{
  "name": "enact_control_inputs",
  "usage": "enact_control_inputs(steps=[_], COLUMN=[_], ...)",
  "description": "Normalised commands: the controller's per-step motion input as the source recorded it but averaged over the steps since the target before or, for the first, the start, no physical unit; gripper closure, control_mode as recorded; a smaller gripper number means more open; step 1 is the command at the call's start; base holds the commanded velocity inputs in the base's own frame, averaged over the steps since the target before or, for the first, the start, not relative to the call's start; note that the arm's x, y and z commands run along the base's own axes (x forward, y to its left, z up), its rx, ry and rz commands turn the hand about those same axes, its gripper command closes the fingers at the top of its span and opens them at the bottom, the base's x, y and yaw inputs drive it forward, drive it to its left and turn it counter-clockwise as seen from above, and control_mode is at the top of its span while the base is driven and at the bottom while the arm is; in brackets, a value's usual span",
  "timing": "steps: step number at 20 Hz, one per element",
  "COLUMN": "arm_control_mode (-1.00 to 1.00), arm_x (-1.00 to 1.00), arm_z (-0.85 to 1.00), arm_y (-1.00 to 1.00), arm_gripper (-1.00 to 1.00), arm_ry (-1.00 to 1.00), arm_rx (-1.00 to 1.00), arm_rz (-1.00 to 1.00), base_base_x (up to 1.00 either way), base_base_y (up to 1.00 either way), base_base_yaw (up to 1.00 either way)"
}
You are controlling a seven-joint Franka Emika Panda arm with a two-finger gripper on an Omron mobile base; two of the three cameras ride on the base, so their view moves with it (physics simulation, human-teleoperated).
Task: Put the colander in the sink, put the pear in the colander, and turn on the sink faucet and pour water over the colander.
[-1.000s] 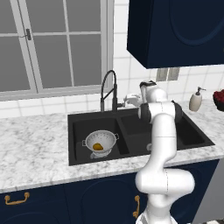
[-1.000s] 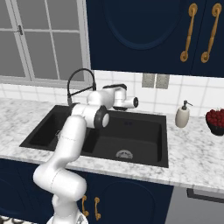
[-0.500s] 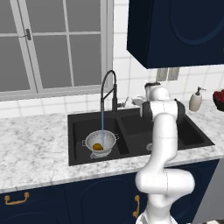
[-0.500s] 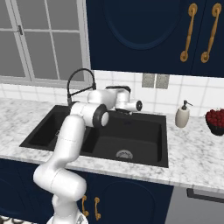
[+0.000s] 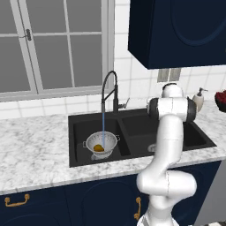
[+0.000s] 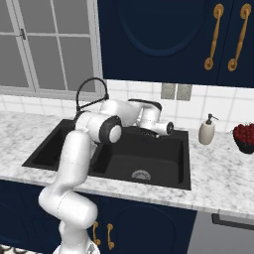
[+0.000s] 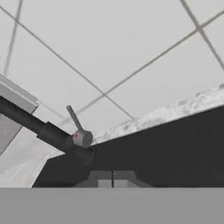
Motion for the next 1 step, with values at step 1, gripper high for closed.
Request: enact_control_inputs(steps=[1], arm_control_mode=[-1.0], arm_x=[-1.0], arm_z=[0.44], arm_y=[0.16], arm_gripper=[1.0], arm_ry=[-0.01], arm_rx=[0.06], arm_rz=[-0.01], base_base_x=[0.0], base_base_y=[0.0], base_base_yaw=[0.0])
